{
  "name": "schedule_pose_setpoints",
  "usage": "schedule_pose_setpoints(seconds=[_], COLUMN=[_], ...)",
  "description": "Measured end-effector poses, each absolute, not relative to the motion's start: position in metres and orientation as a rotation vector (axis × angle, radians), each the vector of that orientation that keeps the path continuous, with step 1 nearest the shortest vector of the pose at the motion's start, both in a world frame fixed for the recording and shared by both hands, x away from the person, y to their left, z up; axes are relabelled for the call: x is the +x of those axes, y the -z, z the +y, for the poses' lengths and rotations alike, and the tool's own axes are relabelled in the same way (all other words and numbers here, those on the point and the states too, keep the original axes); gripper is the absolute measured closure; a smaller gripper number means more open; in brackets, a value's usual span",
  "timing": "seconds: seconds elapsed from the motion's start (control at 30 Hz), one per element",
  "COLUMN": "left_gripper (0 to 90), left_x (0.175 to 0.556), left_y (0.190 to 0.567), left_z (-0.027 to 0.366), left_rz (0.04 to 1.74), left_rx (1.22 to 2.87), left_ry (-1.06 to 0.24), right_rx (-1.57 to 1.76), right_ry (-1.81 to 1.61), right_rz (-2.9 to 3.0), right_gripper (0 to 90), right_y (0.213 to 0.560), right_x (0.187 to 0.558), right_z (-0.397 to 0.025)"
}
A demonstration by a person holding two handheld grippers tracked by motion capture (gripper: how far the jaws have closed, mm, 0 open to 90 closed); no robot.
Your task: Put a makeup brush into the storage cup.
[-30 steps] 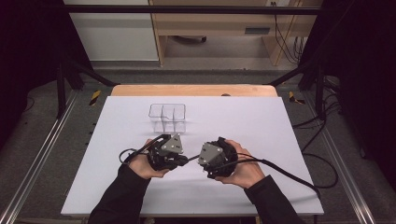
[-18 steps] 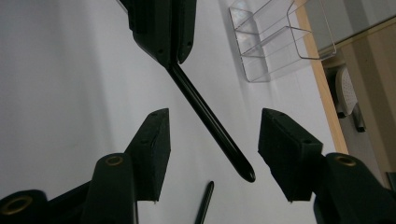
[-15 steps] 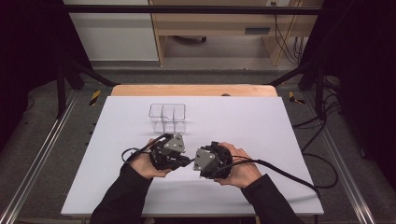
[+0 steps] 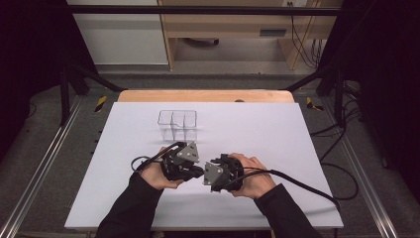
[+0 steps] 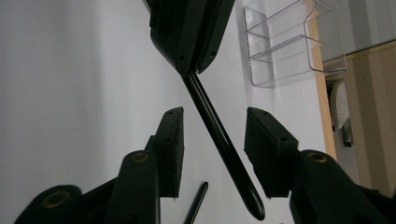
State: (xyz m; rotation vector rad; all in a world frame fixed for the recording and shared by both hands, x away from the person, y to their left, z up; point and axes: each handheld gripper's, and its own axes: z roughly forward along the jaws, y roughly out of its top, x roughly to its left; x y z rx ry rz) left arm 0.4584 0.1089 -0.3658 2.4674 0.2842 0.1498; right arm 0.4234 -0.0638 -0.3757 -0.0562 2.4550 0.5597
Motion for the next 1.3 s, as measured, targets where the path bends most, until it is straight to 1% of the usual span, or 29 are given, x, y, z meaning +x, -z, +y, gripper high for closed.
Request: schedule_pose_setpoints(seconds=[0.1, 0.37, 0.97, 1.07, 1.3], left_gripper=[83.6, 83.6, 83.3, 82.5, 79.5], left_x=[0.4586, 0.4589, 0.4583, 0.4588, 0.4592], left_y=[0.3654, 0.3642, 0.3616, 0.3606, 0.3613], left_z=[0.1086, 0.1062, 0.1094, 0.1111, 0.1144], left_rz=[0.284, 0.272, 0.238, 0.235, 0.248], left_rx=[2.468, 2.479, 2.462, 2.458, 2.44], left_ry=[-0.144, -0.135, -0.107, -0.111, -0.127], right_rx=[-0.08, -0.115, -0.192, -0.199, -0.169], right_ry=[-0.543, -0.521, -0.502, -0.494, -0.517], right_rz=[2.455, 2.455, 2.492, 2.518, 2.551], right_gripper=[64.3, 71.6, 79.7, 83.0, 84.2], right_y=[0.3766, 0.3763, 0.3744, 0.3762, 0.3778], right_x=[0.424, 0.4236, 0.4233, 0.423, 0.4245], right_z=[-0.0632, -0.0622, -0.0632, -0.0625, -0.0614])
